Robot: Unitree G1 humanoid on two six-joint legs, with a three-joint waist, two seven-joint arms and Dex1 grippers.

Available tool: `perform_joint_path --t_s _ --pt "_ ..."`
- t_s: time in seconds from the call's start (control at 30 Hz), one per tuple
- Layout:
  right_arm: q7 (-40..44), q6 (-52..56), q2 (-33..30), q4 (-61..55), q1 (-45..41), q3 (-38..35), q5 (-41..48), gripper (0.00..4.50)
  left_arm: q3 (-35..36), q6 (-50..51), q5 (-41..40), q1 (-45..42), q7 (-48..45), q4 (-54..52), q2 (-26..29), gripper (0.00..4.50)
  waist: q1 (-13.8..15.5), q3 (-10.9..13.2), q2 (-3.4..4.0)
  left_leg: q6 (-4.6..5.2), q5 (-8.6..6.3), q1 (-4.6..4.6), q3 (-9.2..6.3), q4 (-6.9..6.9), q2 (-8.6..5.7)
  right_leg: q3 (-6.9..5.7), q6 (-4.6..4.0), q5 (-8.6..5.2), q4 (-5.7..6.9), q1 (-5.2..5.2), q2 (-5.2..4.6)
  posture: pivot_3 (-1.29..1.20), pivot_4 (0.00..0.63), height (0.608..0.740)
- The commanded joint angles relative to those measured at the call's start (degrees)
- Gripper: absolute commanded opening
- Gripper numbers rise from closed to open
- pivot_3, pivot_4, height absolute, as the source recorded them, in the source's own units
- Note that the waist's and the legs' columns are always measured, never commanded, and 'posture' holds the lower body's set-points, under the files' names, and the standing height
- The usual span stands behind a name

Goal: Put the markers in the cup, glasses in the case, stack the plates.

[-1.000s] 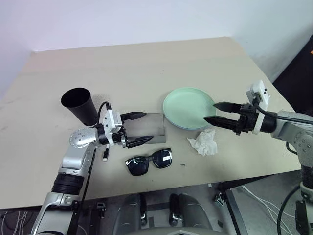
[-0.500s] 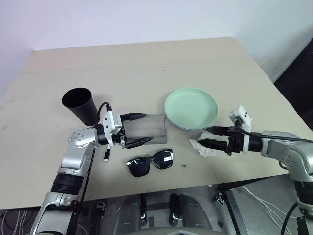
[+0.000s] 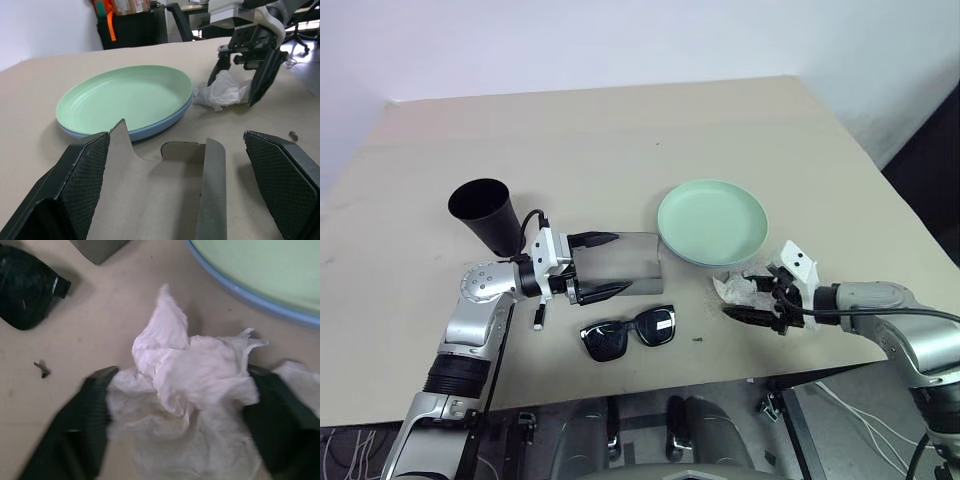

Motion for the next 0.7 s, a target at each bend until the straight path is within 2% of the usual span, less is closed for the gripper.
perform_joint_path --t_s 0.03,0.27,0.37,0.47,0.57,0.7 --pt "1.1 -1.1 -0.8 -1.8 -0.2 -1.7 0.5 2.36 0.4 -1.0 -0.1 -1.0 0.2 -0.7 0.1 4.50 0.0 0.0 0.00 0.03 0.01 0.00 0.00 0.00 0.00 0.00 0.01 0.00 0.00 0.00 0.00 0.00 0.150 0.740" --pt "2.6 0.6 -0.7 -3.9 -3.1 -7.2 5.8 0.02 0.8 -1.0 -0.2 -1.3 0.4 -0.3 0.1 4.50 0.0 0.0 0.00 0.00 -0.01 0.00 0.00 0.00 0.00 0.00 0.00 0.00 0.00 0.00 0.00 0.00 0.150 0.740" --pt "1.7 2.0 0.5 -2.9 -7.4 -11.2 9.8 0.02 1.6 -1.7 -0.3 -1.6 1.2 0.0 -0.1 4.50 0.0 0.0 0.00 0.01 -0.01 0.00 0.00 0.00 0.00 0.00 0.00 0.00 0.00 0.00 0.00 0.00 0.150 0.740" --pt "-5.0 3.1 4.0 3.1 -14.8 -12.7 8.9 0.02 2.3 -1.2 -1.1 -1.5 1.9 -0.1 0.1 4.50 -0.2 0.0 -0.02 0.05 0.02 0.02 0.00 0.00 0.00 0.01 0.09 0.07 0.00 0.01 0.02 0.00 0.150 0.740" --pt "-8.5 1.6 6.5 9.4 -20.1 -10.9 5.4 0.02 2.9 -2.0 -1.0 -1.3 2.3 -0.2 0.1 4.50 -0.1 0.0 -0.02 0.03 0.01 0.03 0.01 0.01 0.01 0.00 0.05 0.07 0.01 0.00 0.02 0.00 0.150 0.740" --pt "-8.8 -2.8 10.0 18.7 -25.6 -6.3 0.3 0.02 3.5 -0.6 -1.5 -1.1 3.1 -1.7 0.6 4.50 -0.1 0.0 -0.01 0.13 0.06 -0.02 0.02 -0.02 -0.01 0.00 0.10 0.11 0.01 -0.02 0.02 0.00 0.150 0.740"
